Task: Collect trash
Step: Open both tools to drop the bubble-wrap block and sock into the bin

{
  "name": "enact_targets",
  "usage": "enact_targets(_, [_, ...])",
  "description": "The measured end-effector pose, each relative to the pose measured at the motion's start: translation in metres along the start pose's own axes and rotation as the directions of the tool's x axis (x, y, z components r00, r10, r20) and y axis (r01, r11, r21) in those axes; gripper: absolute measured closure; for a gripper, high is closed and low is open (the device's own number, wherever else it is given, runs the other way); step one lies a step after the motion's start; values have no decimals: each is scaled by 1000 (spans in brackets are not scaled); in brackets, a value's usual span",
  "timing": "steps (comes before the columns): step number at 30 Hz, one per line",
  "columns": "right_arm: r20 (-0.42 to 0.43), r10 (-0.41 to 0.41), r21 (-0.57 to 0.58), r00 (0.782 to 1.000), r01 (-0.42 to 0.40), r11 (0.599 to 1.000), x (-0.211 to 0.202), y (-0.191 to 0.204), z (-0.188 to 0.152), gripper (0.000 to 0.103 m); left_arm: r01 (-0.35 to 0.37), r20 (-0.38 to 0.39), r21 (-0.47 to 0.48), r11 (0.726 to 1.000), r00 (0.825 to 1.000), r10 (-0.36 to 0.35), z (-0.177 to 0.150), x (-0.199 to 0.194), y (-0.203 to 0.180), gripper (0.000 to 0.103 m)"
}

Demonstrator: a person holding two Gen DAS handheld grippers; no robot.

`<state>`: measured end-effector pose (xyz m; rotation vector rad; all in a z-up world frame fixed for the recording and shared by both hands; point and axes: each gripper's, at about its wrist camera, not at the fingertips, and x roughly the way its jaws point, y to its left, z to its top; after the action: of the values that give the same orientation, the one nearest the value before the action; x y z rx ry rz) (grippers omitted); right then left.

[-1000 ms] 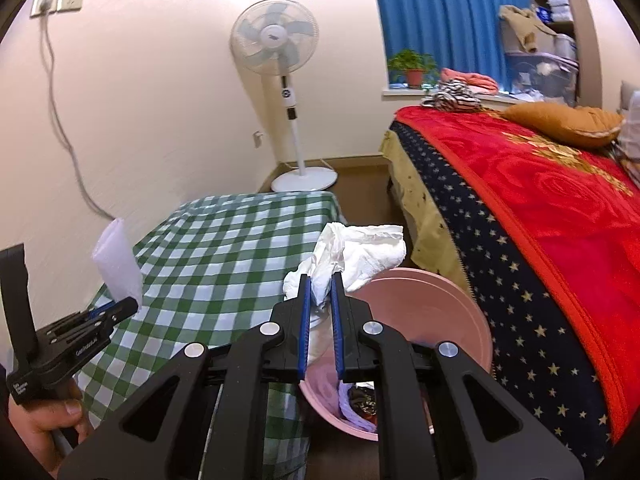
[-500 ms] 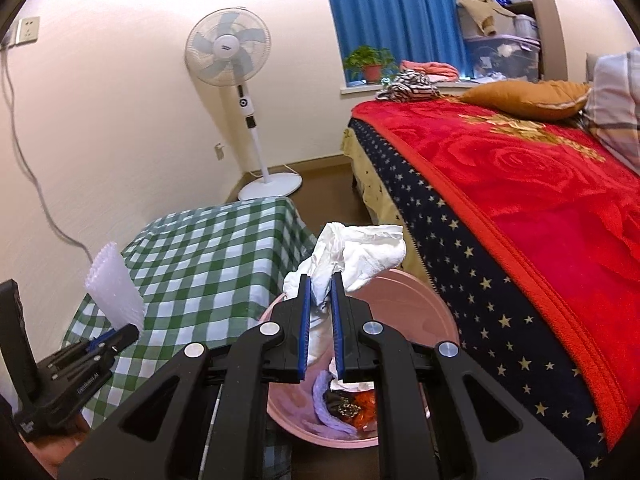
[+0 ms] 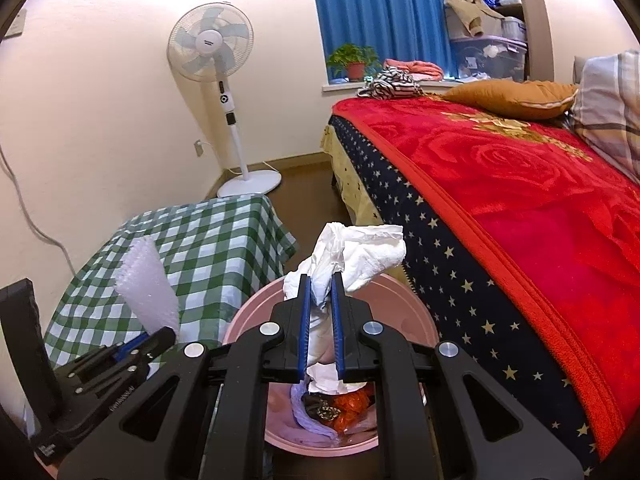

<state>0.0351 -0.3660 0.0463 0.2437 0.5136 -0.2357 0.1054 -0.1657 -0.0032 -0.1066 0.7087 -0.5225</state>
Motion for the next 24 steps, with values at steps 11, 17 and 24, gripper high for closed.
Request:
enact_targets(11, [-11, -24, 12, 1000, 25, 1000, 8, -2, 1, 93, 66, -45, -5, 998, 997, -67, -3, 32, -15, 92])
enact_targets(17, [-11, -27, 22, 1000, 27, 999, 8, -4, 1, 92, 87, -75, 4, 996, 993, -86, -8, 44, -22, 92])
enact_targets(24, [-10, -30, 40, 999, 31, 999, 8, -9, 2, 89, 140, -120, 30, 990, 983, -136, -12, 55, -34, 91])
